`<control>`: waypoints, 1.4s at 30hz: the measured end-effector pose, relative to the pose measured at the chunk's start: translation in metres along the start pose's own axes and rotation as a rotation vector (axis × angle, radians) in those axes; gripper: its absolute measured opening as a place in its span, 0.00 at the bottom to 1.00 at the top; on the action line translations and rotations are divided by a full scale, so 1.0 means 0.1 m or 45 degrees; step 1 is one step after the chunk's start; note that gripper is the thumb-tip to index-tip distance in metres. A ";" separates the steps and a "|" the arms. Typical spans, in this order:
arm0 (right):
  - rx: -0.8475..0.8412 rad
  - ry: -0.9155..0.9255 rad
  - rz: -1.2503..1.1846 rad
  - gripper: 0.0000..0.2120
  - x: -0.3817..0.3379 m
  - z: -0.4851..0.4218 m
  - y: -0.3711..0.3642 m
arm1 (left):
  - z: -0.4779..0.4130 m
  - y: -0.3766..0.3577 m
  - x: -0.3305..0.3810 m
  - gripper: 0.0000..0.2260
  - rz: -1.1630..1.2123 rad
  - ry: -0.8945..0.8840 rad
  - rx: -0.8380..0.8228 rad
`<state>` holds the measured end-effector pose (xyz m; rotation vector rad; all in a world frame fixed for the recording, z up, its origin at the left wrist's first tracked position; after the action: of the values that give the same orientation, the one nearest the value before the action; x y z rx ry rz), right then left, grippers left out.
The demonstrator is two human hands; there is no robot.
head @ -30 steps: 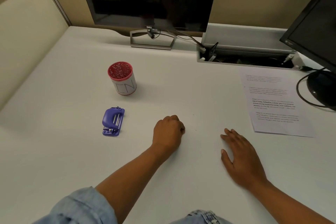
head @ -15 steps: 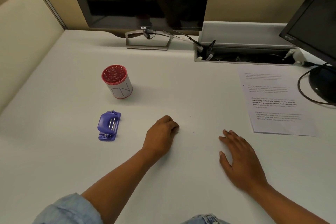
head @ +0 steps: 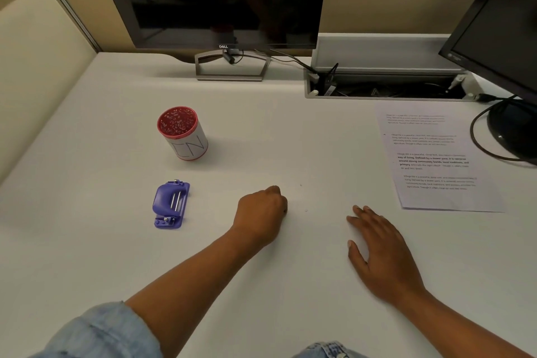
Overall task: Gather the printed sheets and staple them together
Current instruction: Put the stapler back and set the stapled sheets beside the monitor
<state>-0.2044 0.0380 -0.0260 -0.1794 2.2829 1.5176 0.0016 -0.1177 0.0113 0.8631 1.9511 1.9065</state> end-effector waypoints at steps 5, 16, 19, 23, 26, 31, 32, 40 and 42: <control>-0.008 -0.020 0.004 0.22 0.00 0.00 0.00 | 0.06 -0.06 0.00 0.06 -0.039 -0.055 -0.009; -0.013 -0.028 0.000 0.22 -0.03 -0.01 0.02 | -0.03 0.03 -0.20 0.08 0.152 0.108 0.004; -0.019 -0.031 0.004 0.22 -0.03 0.00 0.03 | -0.06 0.05 -0.16 0.09 0.042 0.030 -0.054; -0.027 -0.037 0.011 0.22 -0.01 0.00 0.01 | -0.11 0.05 -0.10 0.07 -0.097 -0.040 -0.100; -0.027 -0.033 0.013 0.22 0.00 0.00 0.01 | -0.14 0.07 -0.04 0.06 -0.233 -0.114 -0.142; -0.021 -0.035 0.006 0.22 0.00 0.00 0.01 | -0.21 0.10 0.11 0.14 -0.359 -0.192 -0.183; -0.021 -0.036 0.004 0.22 0.00 -0.01 0.02 | -0.22 0.10 0.14 0.16 -0.362 -0.195 -0.190; -0.041 -0.064 -0.020 0.21 -0.03 -0.02 0.05 | -0.20 0.00 0.20 0.07 -0.310 -0.147 -0.227; -0.043 -0.116 0.003 0.19 -0.07 -0.05 0.07 | -0.17 0.00 0.16 0.08 -0.210 -0.092 -0.192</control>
<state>-0.2009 0.0356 -0.0157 -0.1143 2.1882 1.5340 -0.0210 -0.1223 0.0158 0.6961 1.7533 1.8711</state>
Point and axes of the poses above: each hand's wrist, its own z-axis away from the middle knuckle, its own y-axis out of the back of the hand, x = y × z, the point moved 2 cm from there along -z, towards the middle knuckle, and after that the axes turned 14 degrees about x, right-handed, at the moved point
